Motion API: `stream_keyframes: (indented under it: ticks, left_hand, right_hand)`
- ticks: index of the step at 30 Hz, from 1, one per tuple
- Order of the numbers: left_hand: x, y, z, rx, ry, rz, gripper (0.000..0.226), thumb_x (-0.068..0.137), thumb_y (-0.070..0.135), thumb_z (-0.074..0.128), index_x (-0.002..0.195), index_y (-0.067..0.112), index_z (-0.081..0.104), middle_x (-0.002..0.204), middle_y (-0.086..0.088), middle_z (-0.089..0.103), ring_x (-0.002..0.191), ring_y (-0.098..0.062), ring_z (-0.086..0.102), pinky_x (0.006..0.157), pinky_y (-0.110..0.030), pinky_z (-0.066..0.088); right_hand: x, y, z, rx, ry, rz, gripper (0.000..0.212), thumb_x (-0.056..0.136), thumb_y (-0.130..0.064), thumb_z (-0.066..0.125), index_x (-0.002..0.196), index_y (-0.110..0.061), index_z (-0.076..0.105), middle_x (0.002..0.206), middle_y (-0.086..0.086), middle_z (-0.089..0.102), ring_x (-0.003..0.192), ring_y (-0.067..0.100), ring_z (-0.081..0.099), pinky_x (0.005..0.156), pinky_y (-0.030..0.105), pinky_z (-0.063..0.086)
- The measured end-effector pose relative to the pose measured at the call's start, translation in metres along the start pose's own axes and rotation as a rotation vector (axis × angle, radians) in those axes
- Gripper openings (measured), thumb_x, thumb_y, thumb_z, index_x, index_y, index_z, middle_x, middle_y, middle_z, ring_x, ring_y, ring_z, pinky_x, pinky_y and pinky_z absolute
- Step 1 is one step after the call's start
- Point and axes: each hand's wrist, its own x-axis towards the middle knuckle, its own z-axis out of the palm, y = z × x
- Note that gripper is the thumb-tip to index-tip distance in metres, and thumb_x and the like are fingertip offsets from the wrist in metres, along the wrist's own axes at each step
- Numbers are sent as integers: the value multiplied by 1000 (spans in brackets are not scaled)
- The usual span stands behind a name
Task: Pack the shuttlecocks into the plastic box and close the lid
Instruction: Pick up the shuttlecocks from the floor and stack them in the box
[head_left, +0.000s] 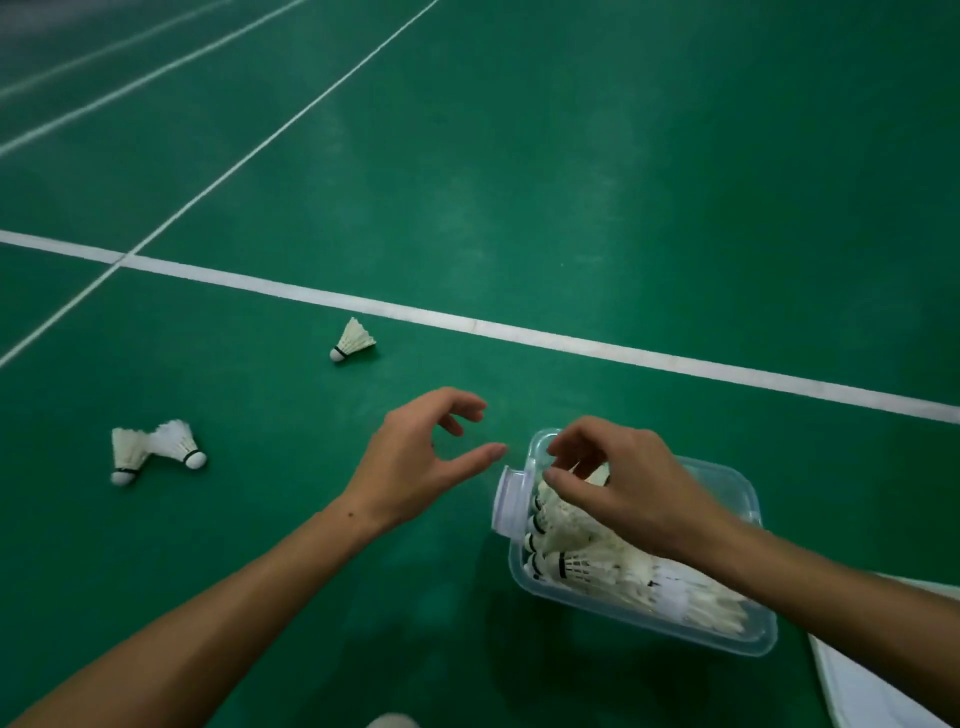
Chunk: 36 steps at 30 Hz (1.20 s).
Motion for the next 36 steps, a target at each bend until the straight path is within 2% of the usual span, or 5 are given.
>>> stream_keyframes:
  ticks: [14,21,30,33,36]
  left_hand:
    - [-74,-158,-130,-39,301,-292,43,80,46,87,115,29,68,102,15,74,85,-10,70,68,-13,45]
    - [-116,-257,-213,158,335,-499,46,76,44,91,113,32,66,102,16,72,85,-4,69,84,-34,59]
    - [-94,-356,-288,616,-21,-613,70,75,51,88,137,38,57,137,4,62,132,-25,49,108,-46,43]
    - [-78,-373,-294,675,-160,-628,75,80,45,86,145,39,50,134,9,65,130,-22,51,104,-45,45]
    - [-65,-383,-296,638,-212,-612,66,83,38,86,141,38,54,113,16,70,115,-17,57,94,-40,48]
  right_hand:
    - [162,-134,176,-51,-208,-170,24,90,-43,77,102,-23,72,82,-12,72,76,5,68,76,31,57]
    - [224,-176,258,-32,-271,-186,20,90,-45,73,100,-28,67,81,-14,70,83,13,69,81,40,59]
    - [293,-204,314,-24,-332,-232,23,93,-43,70,105,-25,66,91,-9,77,93,20,71,86,44,58]
    - [312,-196,315,-27,-338,-221,21,93,-42,69,105,-25,67,91,-9,77,92,20,71,85,43,58]
    - [324,-182,311,-26,-343,-206,18,93,-40,69,103,-26,67,89,-9,76,91,19,70,85,43,58]
